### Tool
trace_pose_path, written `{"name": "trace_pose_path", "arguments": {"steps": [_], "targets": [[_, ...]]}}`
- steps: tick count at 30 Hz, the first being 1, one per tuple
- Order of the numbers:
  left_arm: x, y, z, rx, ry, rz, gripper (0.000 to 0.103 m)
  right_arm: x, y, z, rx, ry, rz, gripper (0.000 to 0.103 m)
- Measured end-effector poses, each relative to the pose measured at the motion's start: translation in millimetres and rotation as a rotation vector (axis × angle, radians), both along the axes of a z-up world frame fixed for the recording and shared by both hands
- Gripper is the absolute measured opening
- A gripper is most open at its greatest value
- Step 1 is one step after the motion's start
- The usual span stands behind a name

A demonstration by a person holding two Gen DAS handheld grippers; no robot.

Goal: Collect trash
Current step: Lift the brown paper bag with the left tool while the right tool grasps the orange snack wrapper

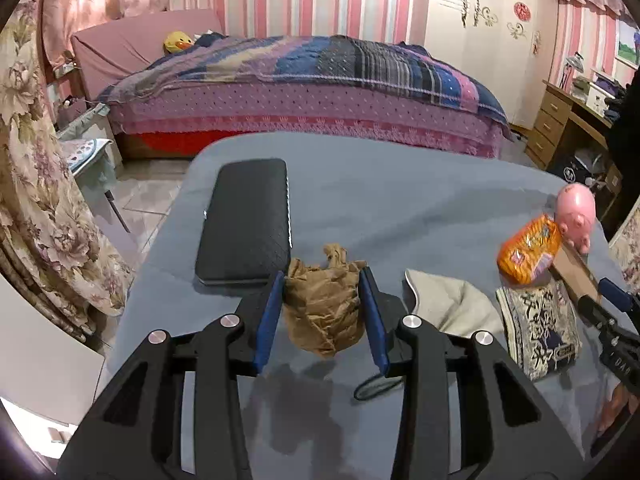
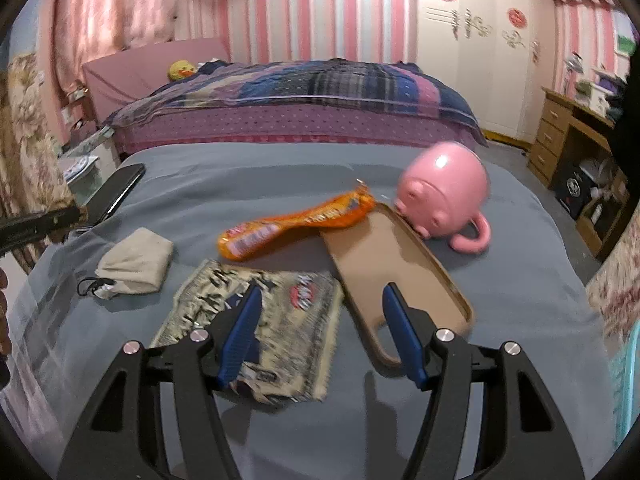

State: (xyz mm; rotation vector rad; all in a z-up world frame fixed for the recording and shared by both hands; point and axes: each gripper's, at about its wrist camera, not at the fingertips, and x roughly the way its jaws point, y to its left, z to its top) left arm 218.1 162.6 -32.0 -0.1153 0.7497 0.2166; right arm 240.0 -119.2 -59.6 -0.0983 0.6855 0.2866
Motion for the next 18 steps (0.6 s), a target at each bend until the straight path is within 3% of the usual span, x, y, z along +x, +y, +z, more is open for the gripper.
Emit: {"name": "trace_pose_path", "arguments": {"steps": [5,13,14,15,16,18], "targets": [[1,7,7,0.013,-0.027,0.034,0.037,24,24,2,0.034,0.027,0.033,0.062],[1,19,6,0.006,-0.026,0.052,0.037,65,55,-12,0.045,0.125,-0.008,0.061],[1,19,6,0.005,-0.028,0.05,0.037,69,57,-13,0.048,0.134,-0.014,0.053],[1,19,6,0.008,-0.029,0.049,0.037,73,59,-16,0.051,0.146,-0.011,0.035],[1,18,7,0.014,-0.03,0.047,0.037,77,60,-18,0.053,0.155,-0.005,0.026],[2,16,7,0.023,-0.03,0.043,0.037,78,61,-19,0.052,0.147,0.004,0.015]]}}
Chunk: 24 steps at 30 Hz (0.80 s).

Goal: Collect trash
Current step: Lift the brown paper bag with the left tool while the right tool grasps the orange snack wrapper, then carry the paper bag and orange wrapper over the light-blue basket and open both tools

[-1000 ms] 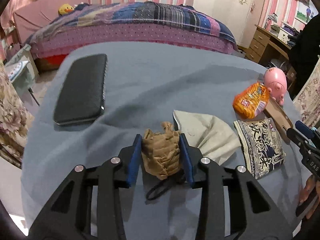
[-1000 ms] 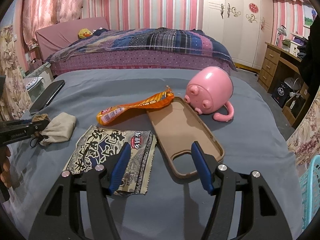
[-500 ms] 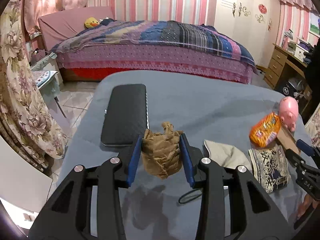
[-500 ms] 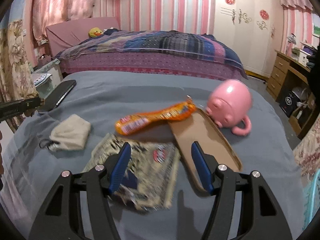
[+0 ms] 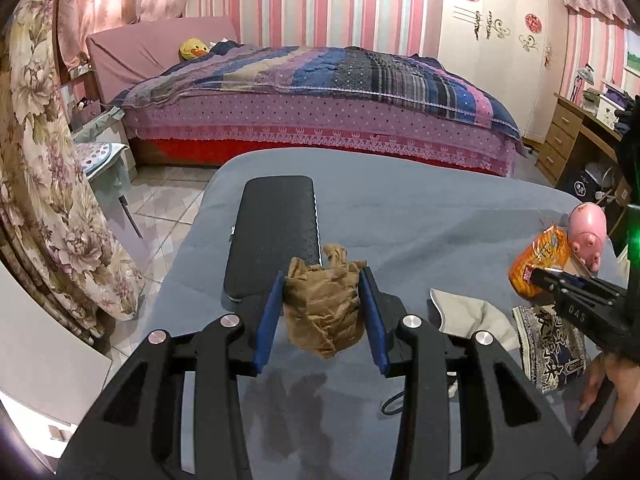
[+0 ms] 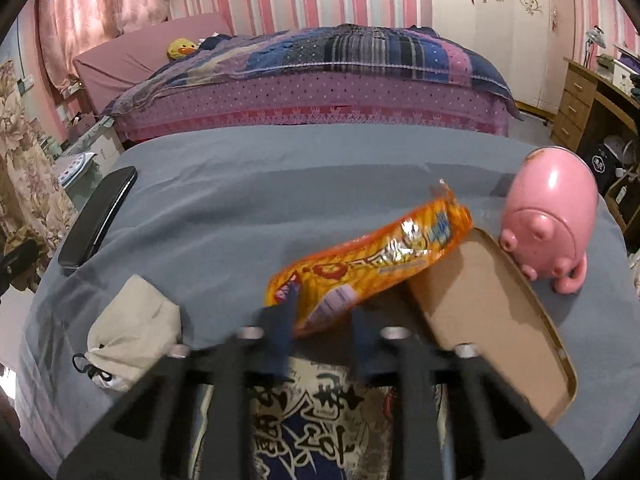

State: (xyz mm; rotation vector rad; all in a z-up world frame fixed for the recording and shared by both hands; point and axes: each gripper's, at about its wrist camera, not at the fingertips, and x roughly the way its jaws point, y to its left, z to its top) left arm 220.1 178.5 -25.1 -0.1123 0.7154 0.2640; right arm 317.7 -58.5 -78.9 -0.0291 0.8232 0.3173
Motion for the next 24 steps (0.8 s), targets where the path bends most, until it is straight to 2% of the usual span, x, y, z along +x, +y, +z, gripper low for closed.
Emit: {"name": "trace_pose_path", "arguments": {"steps": [5,9,13,18,24], "targets": [[-1,-5,1,-0.001,0.002,-0.003,0.037,-16,-6,9,-0.007,-0.099,0.021,0.004],[-3,-14,8,-0.001,-0.012,-0.014,0.037,-32,-19,21,-0.006,-0.163,0.031,0.002],[-2,-30,14,0.002,-0.02,-0.043,0.037,-47,-39,34,0.015,-0.186,0.034,0.002],[-2,-58,19,0.023,-0.027,-0.088,0.037,-69,-78,49,0.035,-0.215,0.027,0.002],[0,-108,21,0.003,-0.045,-0.172,0.037,-96,-128,69,0.017,-0.268,-0.002,0.002]]}}
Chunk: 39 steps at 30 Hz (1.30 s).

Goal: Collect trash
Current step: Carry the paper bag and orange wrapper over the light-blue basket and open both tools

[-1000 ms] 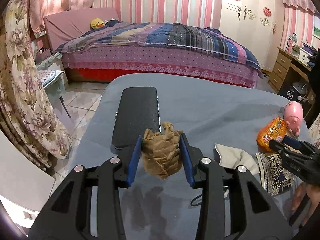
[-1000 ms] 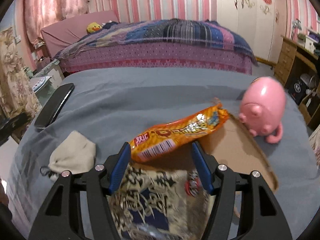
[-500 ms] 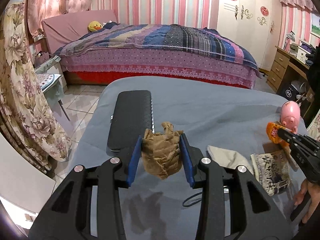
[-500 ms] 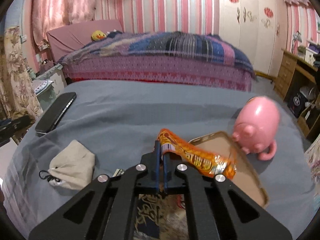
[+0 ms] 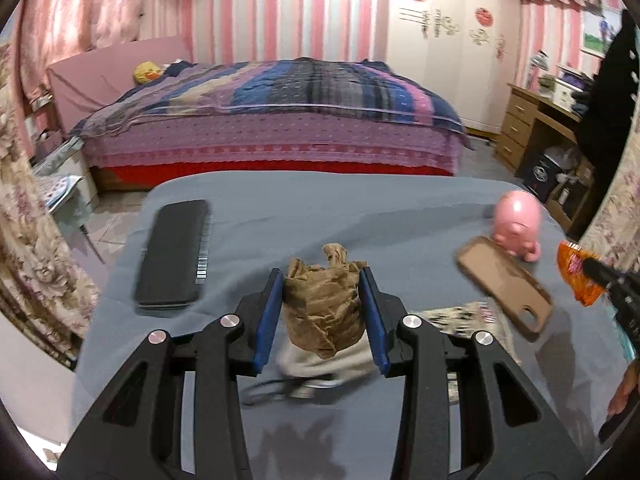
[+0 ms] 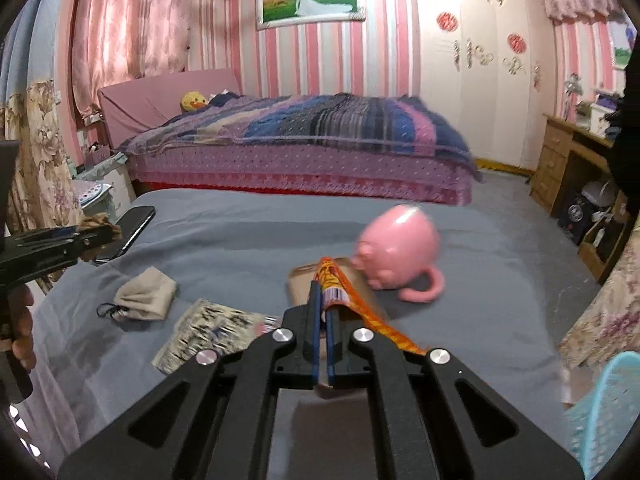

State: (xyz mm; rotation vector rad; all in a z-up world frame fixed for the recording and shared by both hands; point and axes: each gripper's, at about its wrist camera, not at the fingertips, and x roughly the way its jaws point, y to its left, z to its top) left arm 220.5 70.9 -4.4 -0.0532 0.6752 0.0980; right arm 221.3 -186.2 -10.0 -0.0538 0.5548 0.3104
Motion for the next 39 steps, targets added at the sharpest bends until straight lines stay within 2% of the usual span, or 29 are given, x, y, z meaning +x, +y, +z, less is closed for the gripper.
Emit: {"name": "trace_pose_path", "arguments": {"steps": [4,13,19,24,33,39], "targets": [[0,-36,-2,0.015,-0.001,-0.053,0.037,-17,-38,13,-0.007,-0.026,-0.035,0.002],[-12,-111,6,-0.033,-0.029,-0.143,0.037,-54,-142,35,-0.038,-0.051,-0.163,0.002],[-16,-179,6,0.001,-0.056,-0.216,0.037,-72,-206,38,-0.055,-0.043,-0.256,0.002],[-17,-240,2,-0.035,-0.046,-0.305,0.037,-84,-259,32,-0.071,-0.016,-0.331,0.002],[-33,-352,-14,0.001,-0.051,-0.5,0.037,-105,-326,5,-0.061,0.026,-0.427,0.002],[-44,-411,-25,0.003,-0.048,-0.604,0.038,-118,-354,-10,-0.048,0.045,-0.464,0.002]]}}
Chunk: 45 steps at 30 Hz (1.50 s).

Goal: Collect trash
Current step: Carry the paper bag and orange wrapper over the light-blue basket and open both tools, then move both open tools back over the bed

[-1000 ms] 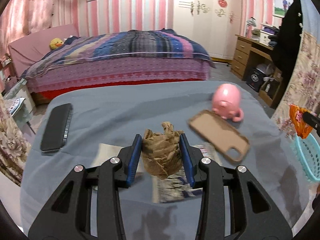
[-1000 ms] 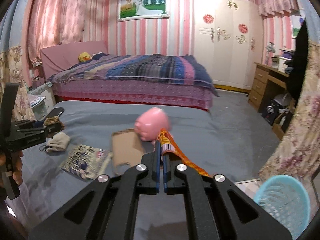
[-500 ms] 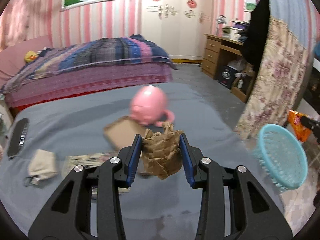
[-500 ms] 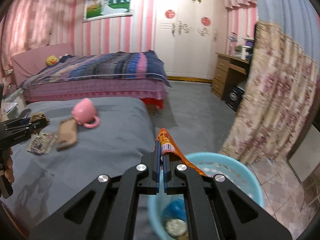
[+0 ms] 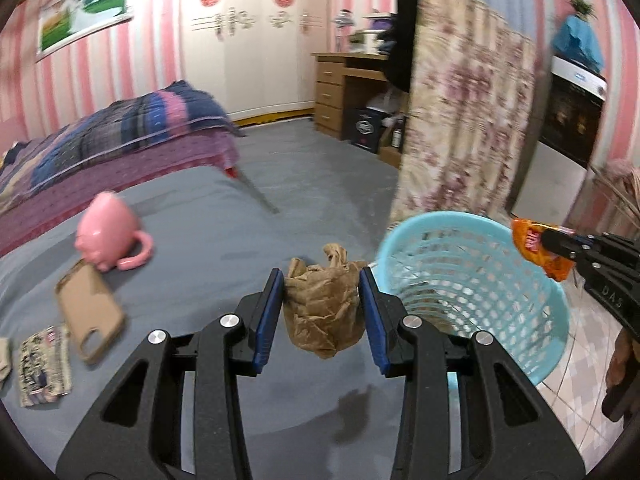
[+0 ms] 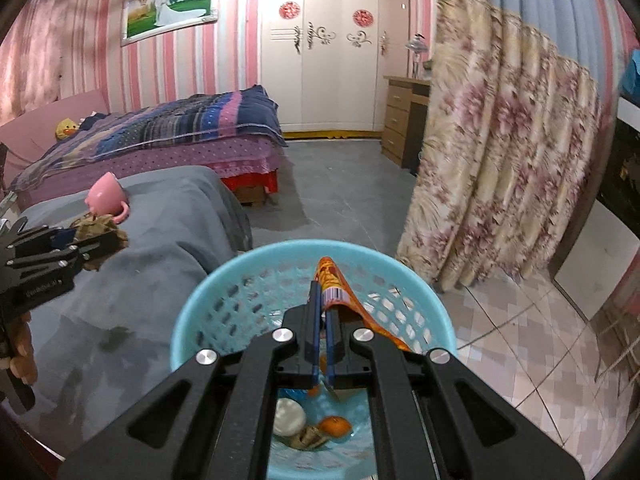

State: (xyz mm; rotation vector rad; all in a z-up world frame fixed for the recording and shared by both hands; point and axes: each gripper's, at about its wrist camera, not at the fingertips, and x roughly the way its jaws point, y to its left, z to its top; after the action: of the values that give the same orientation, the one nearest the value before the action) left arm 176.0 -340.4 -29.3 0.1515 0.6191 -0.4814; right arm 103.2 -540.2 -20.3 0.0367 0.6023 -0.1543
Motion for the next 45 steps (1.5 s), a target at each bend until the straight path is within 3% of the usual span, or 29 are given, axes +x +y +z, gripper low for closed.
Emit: {"name": "trace_pose_path", "arguments": {"steps": [6,10,11,13,14,19,24,30,37,38,40,42,45], "targets": [[-10,-53,-2,0.002,-0.022,-0.092,0.038,-10,-17,-6,0.021,-0.005,-0.03,0.002],[-8,-75,1,-0.007,-0.023,-0.13,0.045,-15,-23,-8,0.029,-0.009,-0.042,0.002],[-7,-78,2,-0.007,-0.024,-0.134,0.05,-16,-26,-8,0.034,-0.011,-0.047,0.002],[-6,-82,4,0.007,-0.04,-0.125,0.075,-17,-28,-8,0.04,-0.014,-0.05,0.002],[-5,-83,6,0.014,-0.055,-0.113,0.078,-17,-28,-8,0.042,-0.014,-0.051,0.002],[3,-67,14,0.017,-0.079,-0.062,0.087,-15,-29,-11,0.039,-0.008,-0.049,0.002],[12,-37,18,-0.015,-0.062,-0.01,0.09,-8,-25,-16,0.056,0.007,-0.044,0.002],[7,-11,22,0.003,-0.083,0.028,0.092,10,-10,-21,0.06,0.038,-0.025,0.003],[-2,21,29,-0.011,-0.089,0.069,0.093,35,-17,-31,0.159,0.152,-0.061,0.004],[-3,27,30,-0.013,-0.089,0.076,0.094,36,-18,-32,0.17,0.165,-0.067,0.006],[-4,37,31,-0.012,-0.086,0.09,0.094,37,-18,-35,0.181,0.182,-0.08,0.02],[-5,48,33,-0.015,-0.085,0.104,0.094,36,-15,-38,0.191,0.191,-0.088,0.05],[-8,67,36,-0.019,-0.088,0.126,0.094,36,-7,-38,0.173,0.195,-0.094,0.057]]}}
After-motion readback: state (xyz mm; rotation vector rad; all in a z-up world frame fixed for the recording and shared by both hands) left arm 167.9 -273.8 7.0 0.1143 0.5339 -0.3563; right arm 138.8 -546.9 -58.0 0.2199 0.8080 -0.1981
